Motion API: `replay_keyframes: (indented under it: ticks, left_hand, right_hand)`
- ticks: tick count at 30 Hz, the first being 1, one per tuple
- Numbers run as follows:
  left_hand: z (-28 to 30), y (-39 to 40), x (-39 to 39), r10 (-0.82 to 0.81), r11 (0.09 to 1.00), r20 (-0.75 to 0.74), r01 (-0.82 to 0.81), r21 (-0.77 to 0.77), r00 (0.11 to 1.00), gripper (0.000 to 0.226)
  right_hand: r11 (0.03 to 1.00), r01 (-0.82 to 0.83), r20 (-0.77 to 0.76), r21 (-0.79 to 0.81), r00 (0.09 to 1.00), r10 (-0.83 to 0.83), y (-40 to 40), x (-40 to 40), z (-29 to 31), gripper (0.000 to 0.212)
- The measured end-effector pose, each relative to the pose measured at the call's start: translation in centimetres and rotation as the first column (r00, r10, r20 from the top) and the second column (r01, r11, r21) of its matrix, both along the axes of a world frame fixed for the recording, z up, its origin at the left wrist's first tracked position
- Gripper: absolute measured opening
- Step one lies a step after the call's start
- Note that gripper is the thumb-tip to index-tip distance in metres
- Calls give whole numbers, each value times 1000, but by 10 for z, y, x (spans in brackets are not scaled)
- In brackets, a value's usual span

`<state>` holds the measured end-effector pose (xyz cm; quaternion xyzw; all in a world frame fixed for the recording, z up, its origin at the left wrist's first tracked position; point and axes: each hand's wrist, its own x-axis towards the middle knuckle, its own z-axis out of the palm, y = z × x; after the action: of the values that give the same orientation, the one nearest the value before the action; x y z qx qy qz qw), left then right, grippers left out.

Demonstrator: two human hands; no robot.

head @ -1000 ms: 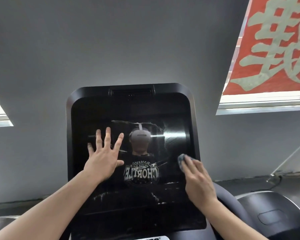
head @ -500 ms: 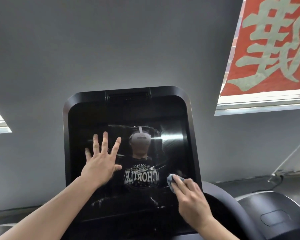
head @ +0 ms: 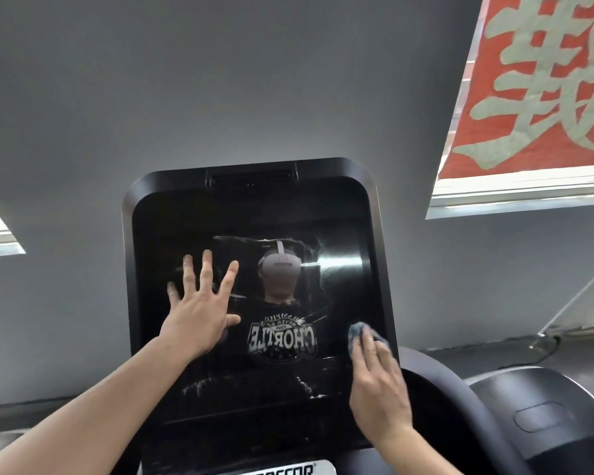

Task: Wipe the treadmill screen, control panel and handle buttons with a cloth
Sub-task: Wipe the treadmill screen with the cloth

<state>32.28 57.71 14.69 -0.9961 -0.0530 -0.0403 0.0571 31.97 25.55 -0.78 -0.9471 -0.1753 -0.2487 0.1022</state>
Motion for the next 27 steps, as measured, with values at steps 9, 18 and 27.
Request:
replay_keyframes:
  ticks: [9, 18, 27]
  left_hand:
    - [-4, 0, 0, 7, 1000, 37, -7, 16, 999, 105]
    - [-3, -5, -5, 13, 1000, 15, -13, -15, 1000, 106]
    - [-10, -20, -10, 40, 999, -78, -39, 16, 996, 138]
  right_hand:
    - [982, -115, 8, -148, 993, 117, -3, -3, 0, 65]
    - [988, -77, -69, -132, 995, 68, -9, -19, -4, 70]
    - [989, -32, -116, -145, 993, 15, -5, -21, -5, 71]
